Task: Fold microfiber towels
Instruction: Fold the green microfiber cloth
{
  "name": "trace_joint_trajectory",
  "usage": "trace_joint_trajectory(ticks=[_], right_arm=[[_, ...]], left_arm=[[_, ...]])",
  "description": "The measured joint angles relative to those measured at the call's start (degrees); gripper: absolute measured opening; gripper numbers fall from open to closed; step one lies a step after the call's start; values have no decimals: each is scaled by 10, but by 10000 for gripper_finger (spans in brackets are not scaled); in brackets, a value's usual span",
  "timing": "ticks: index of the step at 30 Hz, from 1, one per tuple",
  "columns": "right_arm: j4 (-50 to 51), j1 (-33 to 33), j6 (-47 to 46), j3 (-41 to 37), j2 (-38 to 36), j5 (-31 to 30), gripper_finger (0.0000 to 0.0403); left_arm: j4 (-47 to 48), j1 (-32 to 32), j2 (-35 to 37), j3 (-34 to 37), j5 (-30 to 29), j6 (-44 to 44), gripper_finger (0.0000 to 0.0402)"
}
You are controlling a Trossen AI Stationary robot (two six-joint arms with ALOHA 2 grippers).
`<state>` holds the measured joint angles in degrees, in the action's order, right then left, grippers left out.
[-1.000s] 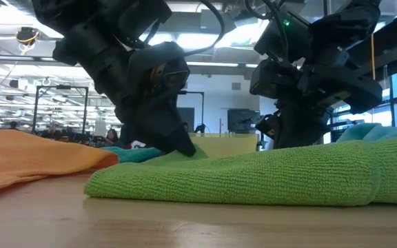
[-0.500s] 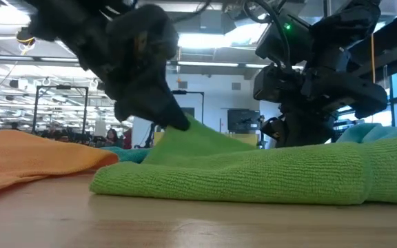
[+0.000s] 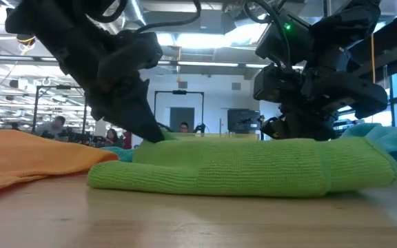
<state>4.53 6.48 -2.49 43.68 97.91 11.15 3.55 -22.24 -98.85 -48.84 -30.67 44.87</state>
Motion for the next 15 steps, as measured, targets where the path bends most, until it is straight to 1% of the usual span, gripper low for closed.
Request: trace_joint_trajectory(ticks=[5, 8, 11, 15], right_arm=[[-1, 0, 0, 0, 0, 0, 11], [11, 0, -11, 6, -2, -1, 11], [34, 0, -44, 27, -22, 1, 17], [67, 0, -48, 44, -54, -6, 36]], left_arm=[[-3, 19, 0, 0, 5, -8, 0], [-3, 30, 0, 0, 27, -15, 0], [-2, 35, -1, 0, 30, -15, 0], [-2, 35, -1, 0, 32, -17, 0]])
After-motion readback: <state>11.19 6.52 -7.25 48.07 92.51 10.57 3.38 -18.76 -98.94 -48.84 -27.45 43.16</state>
